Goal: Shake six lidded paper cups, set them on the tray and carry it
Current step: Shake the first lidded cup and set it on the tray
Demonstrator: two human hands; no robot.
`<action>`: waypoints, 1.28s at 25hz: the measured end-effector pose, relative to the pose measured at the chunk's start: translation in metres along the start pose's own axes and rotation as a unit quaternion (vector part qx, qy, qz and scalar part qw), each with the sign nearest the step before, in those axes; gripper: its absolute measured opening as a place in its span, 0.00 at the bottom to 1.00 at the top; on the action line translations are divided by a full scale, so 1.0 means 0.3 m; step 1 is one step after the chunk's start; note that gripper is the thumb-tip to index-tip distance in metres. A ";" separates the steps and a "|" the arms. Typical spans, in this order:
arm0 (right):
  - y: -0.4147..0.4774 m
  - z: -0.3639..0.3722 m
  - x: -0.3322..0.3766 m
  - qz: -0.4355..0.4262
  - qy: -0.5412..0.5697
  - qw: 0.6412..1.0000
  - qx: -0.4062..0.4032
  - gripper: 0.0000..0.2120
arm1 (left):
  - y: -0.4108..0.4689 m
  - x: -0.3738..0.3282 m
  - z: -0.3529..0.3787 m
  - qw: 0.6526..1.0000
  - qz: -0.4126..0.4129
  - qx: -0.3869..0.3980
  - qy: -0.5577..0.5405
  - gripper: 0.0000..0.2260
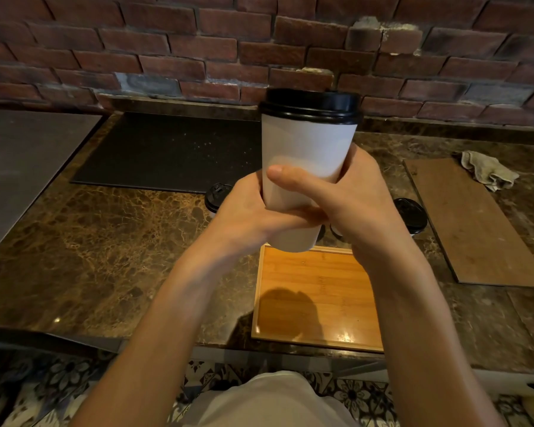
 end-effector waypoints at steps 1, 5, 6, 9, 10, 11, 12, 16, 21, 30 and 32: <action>-0.001 -0.001 0.006 -0.004 0.012 1.000 0.002 0.34 | -0.003 -0.005 0.001 1.000 0.001 0.005 -0.003 0.18; -0.003 0.008 0.030 -0.020 0.091 0.995 0.038 0.29 | -0.013 -0.028 0.027 0.997 0.007 0.069 -0.032 0.21; -0.003 0.011 0.037 -0.028 0.097 0.993 0.053 0.29 | -0.016 -0.033 0.032 0.996 0.008 0.083 -0.039 0.21; -0.007 0.022 0.055 -0.045 0.108 0.988 0.100 0.31 | -0.033 -0.056 0.054 0.989 0.029 0.132 -0.062 0.19; -0.009 0.026 0.061 -0.050 0.114 0.986 0.113 0.29 | -0.042 -0.066 0.063 0.986 0.039 0.149 -0.065 0.19; -0.012 0.029 0.066 -0.052 0.121 0.983 0.124 0.28 | -0.050 -0.073 0.070 0.983 0.046 0.163 -0.066 0.20; -0.016 0.033 0.070 -0.053 0.130 0.981 0.133 0.26 | -0.055 -0.077 0.076 0.981 0.052 0.173 -0.069 0.20; -0.023 0.041 0.074 -0.052 0.131 0.979 0.149 0.22 | -0.055 -0.076 0.079 0.980 0.060 0.174 -0.072 0.20; -0.009 0.032 0.040 -0.035 0.055 0.991 0.115 0.27 | -0.026 -0.039 0.042 0.992 0.034 0.108 -0.063 0.17; -0.002 0.018 0.010 -0.017 -0.034 0.998 0.047 0.34 | -0.011 0.013 -0.013 1.000 -0.013 -0.003 -0.001 0.20; -0.003 0.018 0.007 -0.012 -0.039 0.998 0.039 0.35 | -0.012 0.016 -0.011 1.000 -0.017 -0.004 0.001 0.19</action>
Point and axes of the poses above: each hand's wrist, its own y-axis towards the middle knuckle, its own z-axis out of the palm, x = y × z, the point moved 10 cm from there along y, towards the middle knuckle, and after that the axes turned 11 degrees about -z, right-handed, at the moved point
